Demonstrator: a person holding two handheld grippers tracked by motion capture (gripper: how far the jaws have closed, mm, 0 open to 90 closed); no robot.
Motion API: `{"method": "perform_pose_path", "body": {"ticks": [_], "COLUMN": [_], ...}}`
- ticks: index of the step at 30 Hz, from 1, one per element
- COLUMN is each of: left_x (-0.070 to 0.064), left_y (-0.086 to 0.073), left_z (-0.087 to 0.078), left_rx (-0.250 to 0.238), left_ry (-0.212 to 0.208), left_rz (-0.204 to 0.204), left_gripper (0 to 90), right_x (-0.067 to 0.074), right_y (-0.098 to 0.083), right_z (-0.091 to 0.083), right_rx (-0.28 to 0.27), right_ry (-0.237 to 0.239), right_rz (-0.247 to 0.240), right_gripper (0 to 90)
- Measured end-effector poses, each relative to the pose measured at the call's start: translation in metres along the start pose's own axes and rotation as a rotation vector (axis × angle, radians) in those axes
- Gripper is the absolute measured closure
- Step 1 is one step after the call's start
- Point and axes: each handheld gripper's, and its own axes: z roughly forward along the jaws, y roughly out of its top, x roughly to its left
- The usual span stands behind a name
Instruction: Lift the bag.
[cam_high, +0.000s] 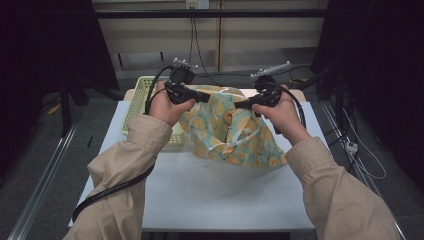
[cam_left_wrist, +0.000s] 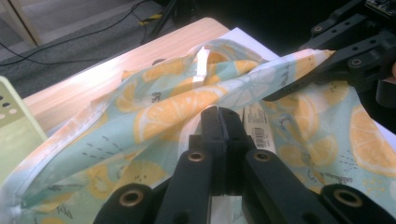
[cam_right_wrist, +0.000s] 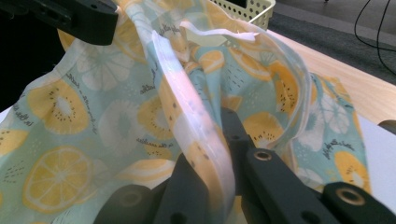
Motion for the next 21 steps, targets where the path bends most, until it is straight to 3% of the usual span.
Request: {"method": "perform_pose_path", "body": {"ticks": [15,17,20,21], "left_x": [0.005,0.005,0.006,0.006], "left_y": [-0.032,-0.036,-0.038,-0.038], "left_z": [-0.004,-0.005,-0.006,-0.007], "left_rx": [0.057,0.049,0.024,0.023], "left_ry": [0.027,0.031,0.041,0.038], "left_rz": [0.007,-0.001,-0.008,-0.009], "left_gripper": [90.0,84.4,68.3,67.6], "right_x": [0.023,0.025,0.028,0.029], "right_y": [-0.021,-0.023,-0.024,-0.025], "right_z": [0.039,0.042,0.043,0.043], "right_rx": [0.052,0.052,0.044,0.041], "right_ry": [0.090,0.100,0.113,0.121], "right_rz": [-0.029,-0.027,-0.027,-0.027], "right_gripper": [90.0,87.6,82.6,80.5]}}
